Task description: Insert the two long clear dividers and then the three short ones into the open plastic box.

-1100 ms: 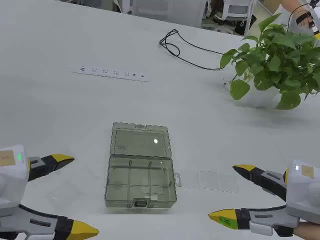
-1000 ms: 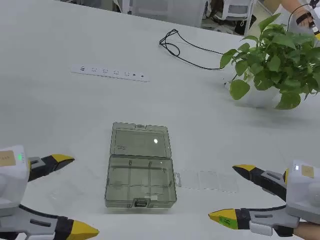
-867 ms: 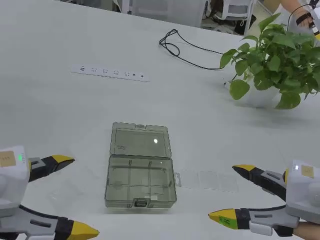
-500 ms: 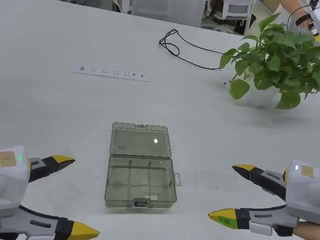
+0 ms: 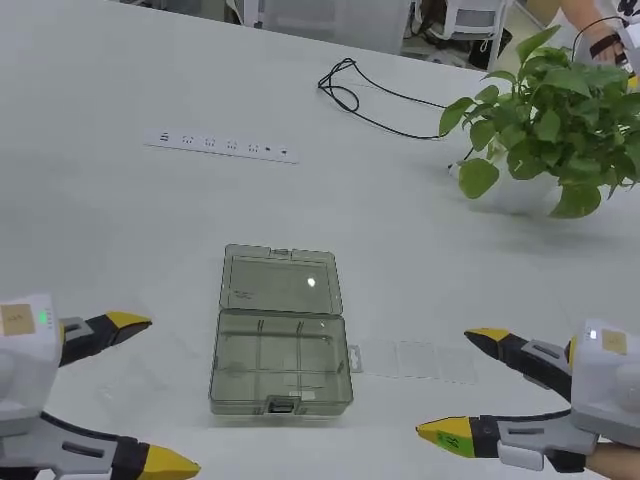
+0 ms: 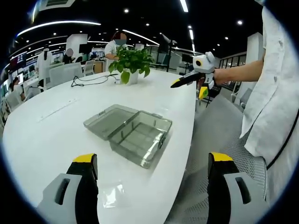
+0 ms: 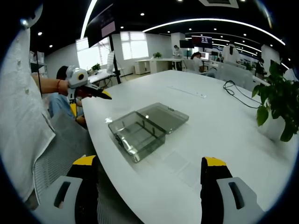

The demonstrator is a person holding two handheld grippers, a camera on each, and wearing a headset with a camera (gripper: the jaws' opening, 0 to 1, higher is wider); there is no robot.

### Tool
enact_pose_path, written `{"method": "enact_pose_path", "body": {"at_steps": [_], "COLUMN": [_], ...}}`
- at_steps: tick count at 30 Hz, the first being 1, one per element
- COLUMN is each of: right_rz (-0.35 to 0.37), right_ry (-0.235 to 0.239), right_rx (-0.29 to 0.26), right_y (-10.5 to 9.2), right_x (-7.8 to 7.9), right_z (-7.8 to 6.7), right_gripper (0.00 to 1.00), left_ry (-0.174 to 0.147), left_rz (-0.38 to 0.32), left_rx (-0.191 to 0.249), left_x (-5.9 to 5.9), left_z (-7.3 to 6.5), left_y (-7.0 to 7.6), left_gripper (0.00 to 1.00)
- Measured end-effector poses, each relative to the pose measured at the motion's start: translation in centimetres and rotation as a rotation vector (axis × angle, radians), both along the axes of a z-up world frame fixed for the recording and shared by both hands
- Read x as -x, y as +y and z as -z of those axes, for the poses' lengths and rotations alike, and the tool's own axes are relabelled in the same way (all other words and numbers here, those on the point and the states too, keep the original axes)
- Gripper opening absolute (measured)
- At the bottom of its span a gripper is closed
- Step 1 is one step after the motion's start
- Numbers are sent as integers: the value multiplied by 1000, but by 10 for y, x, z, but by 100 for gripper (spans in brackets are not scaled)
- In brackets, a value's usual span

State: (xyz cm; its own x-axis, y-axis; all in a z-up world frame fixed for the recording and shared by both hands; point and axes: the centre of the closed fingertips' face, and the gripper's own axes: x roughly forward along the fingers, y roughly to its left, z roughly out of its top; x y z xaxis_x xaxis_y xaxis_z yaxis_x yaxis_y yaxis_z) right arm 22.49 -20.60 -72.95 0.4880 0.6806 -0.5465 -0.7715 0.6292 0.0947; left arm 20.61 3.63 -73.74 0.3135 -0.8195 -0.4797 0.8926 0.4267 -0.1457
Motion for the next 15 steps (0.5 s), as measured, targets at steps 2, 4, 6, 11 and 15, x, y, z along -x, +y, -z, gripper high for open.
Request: {"method": "enact_pose_path", "body": {"at_steps": [2, 4, 6, 11, 15], "right_rz": [1, 0, -1, -7, -13], "right_ry": [0, 0, -1, -1, 0], "right_rx": [-1, 0, -2, 3, 8], "right_y": [0, 0, 1, 2, 3], "right_x": [0, 0, 0, 0, 0], "right_z": [0, -1, -1, -1, -1], "right_gripper": [91, 91, 91, 91, 91], "left_ry": [0, -1, 0, -2, 0], "left_rz": [0, 1, -1, 0, 2], "left_rx": [-2, -4, -3, -5, -7], "left_x": [0, 0, 0, -1, -1], "left_z": [0, 0, 0, 0, 1], "left_y": [0, 1, 1, 1, 1], "left_gripper": [100, 100, 100, 100, 100]}}
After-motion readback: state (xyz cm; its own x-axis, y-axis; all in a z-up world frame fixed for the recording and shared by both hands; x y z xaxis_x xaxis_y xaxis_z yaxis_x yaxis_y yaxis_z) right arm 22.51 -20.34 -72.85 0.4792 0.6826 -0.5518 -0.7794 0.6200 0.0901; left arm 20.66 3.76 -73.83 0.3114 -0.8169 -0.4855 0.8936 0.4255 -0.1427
